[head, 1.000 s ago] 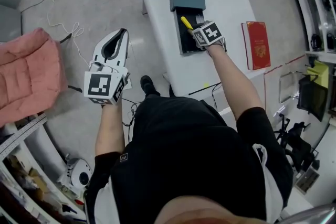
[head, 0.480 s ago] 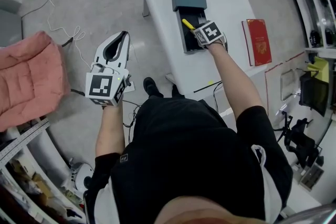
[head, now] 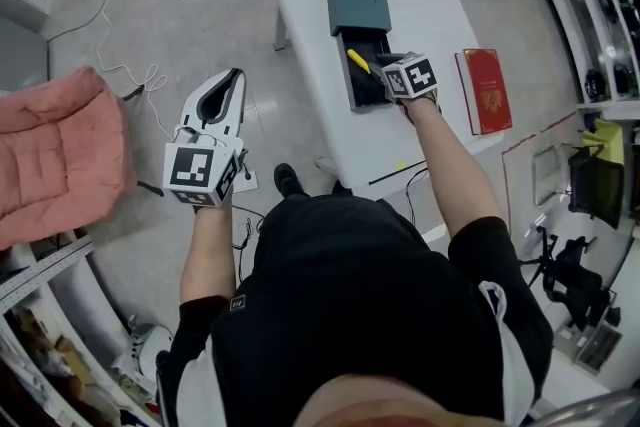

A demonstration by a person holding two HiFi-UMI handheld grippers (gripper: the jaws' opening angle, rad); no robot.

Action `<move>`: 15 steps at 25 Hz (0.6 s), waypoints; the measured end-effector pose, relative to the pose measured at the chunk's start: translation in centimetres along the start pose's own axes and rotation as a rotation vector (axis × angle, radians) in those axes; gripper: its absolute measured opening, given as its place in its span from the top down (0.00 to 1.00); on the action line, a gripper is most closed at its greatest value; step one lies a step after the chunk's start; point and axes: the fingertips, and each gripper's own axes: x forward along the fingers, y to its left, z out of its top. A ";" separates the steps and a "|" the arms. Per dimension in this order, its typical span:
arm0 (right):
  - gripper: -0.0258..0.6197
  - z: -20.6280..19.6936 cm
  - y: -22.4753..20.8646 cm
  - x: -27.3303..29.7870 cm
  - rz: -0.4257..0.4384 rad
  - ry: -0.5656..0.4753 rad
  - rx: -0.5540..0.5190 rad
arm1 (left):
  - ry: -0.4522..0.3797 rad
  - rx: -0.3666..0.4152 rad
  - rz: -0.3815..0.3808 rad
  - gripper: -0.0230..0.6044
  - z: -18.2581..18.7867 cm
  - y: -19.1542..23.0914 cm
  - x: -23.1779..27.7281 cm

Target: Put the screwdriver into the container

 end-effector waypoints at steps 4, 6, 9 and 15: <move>0.81 0.6 -0.1 -2.4 0.031 -0.105 0.003 | -0.009 0.018 0.004 0.92 1.0 -1.6 -0.4; 0.82 0.6 -0.1 -3.7 0.044 -0.150 0.003 | -0.007 0.027 0.005 0.92 1.3 -2.6 -0.7; 0.83 0.6 -0.1 -6.6 0.052 -0.233 0.009 | 0.001 0.036 0.002 0.92 1.6 -5.0 -1.0; 0.85 -2.0 0.3 -14.5 0.114 -0.404 0.014 | 0.008 0.060 -0.009 0.92 2.3 -12.0 -1.5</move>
